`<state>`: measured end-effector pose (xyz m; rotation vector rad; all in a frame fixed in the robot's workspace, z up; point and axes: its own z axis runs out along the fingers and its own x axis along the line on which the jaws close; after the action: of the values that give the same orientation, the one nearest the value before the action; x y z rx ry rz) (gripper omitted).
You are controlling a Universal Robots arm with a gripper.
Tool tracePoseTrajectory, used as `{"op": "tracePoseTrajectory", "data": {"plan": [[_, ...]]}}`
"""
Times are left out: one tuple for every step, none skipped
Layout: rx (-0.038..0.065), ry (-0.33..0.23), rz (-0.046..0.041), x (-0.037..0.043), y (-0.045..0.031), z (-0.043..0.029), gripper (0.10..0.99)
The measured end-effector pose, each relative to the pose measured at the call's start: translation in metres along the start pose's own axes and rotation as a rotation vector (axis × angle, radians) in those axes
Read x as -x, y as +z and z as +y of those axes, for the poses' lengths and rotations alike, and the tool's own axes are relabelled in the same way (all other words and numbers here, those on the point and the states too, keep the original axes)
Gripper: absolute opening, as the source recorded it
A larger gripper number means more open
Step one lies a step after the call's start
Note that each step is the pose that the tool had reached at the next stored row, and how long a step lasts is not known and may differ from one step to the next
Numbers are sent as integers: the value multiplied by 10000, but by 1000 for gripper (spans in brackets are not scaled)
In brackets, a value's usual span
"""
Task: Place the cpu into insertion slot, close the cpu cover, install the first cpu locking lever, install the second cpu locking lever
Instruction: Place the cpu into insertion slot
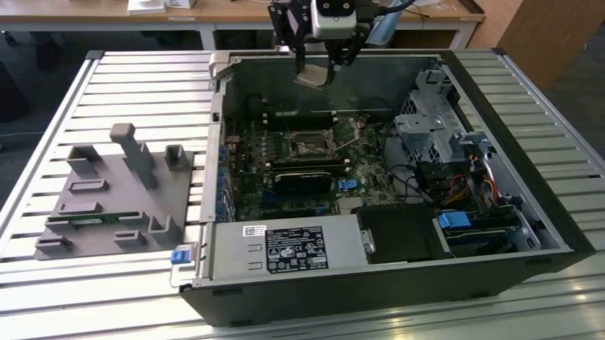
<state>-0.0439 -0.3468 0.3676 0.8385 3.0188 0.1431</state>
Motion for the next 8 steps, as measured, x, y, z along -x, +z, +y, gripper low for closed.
{"op": "tracePoseTrajectory", "data": {"plan": [[1, 45, -4, 0, 0, 0, 537], [2, 89, -8, 0, 1, 0, 537], [3, 132, -12, 0, 1, 0, 537], [4, 178, -16, -1, 1, 0, 537], [4, 221, -20, -1, 1, -1, 537], [5, 264, -24, -1, 2, -1, 537], [6, 306, -28, -1, 2, -1, 537], [7, 348, -31, -1, 2, -1, 537]]}}
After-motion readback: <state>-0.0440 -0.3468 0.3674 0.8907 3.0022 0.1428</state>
